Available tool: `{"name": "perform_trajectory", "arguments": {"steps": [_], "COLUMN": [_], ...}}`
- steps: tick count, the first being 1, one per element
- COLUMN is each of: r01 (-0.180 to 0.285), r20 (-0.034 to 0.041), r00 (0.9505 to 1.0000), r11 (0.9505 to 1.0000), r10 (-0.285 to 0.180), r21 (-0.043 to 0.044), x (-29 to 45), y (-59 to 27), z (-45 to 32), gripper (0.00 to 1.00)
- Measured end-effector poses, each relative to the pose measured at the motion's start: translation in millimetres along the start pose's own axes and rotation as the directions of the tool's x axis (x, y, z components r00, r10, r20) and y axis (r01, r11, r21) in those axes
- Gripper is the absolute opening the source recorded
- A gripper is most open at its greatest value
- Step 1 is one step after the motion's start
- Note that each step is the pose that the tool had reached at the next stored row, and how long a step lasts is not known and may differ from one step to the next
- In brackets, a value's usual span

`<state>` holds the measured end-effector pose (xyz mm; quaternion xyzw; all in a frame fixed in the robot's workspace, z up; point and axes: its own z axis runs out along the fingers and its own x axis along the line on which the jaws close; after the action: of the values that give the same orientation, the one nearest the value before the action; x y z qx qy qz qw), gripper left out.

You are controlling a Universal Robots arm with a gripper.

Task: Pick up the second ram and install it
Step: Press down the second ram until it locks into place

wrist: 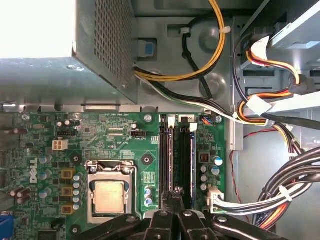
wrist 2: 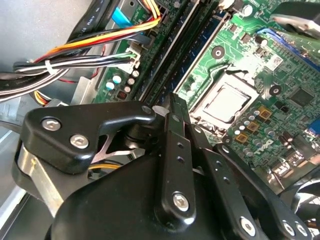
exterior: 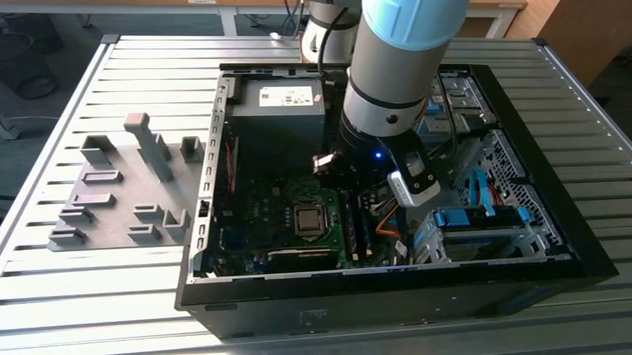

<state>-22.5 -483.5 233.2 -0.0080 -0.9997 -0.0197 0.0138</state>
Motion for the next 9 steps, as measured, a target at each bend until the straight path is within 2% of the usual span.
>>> {"name": "perform_trajectory", "arguments": {"steps": [9], "r01": [0.0], "r20": [-0.0008], "r00": [1.0], "r11": [1.0], "r10": [0.0], "r21": [0.0003], "x": [-0.5], "y": [-0.4], "z": [8.7], "gripper": [0.11]}}
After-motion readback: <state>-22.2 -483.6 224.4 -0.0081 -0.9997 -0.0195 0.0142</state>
